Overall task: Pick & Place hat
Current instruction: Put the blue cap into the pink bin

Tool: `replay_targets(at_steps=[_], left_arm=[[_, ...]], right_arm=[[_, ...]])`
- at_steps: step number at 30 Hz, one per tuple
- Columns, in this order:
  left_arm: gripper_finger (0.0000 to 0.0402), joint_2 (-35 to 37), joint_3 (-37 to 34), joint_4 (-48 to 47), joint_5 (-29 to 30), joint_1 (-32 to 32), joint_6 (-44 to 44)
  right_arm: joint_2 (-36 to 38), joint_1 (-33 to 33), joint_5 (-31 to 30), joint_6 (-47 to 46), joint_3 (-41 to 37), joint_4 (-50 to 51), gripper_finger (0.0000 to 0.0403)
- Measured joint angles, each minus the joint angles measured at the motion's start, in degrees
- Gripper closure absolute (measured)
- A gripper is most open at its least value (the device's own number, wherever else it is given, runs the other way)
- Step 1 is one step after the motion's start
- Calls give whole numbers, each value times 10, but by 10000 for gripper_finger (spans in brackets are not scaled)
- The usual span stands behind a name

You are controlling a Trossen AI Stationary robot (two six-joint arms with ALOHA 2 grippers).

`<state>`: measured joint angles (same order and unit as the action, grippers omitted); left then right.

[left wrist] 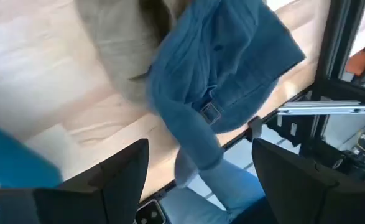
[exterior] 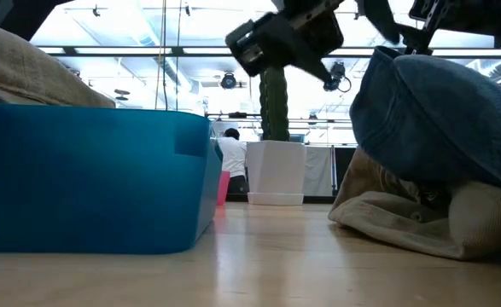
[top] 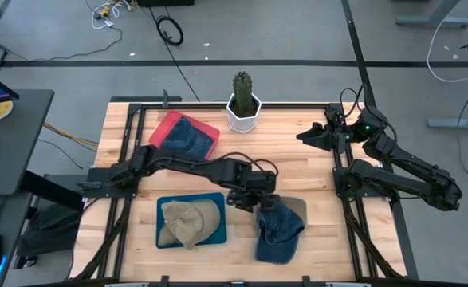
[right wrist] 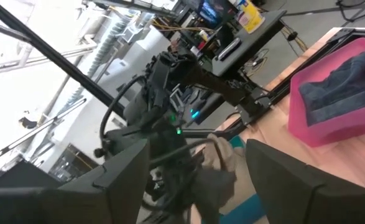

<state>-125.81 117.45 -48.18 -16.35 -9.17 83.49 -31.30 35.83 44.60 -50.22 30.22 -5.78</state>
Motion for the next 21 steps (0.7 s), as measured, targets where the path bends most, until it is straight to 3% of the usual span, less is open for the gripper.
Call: replay_targets(at_steps=[2,21], left_arm=[[111,-12,2,42,-5,0,1],[111,-36,-8,38,-24,-1,-2]], right_arm=[[0,0,-1,0,0,3,135],[-1,0,-2,0,0,9,135]])
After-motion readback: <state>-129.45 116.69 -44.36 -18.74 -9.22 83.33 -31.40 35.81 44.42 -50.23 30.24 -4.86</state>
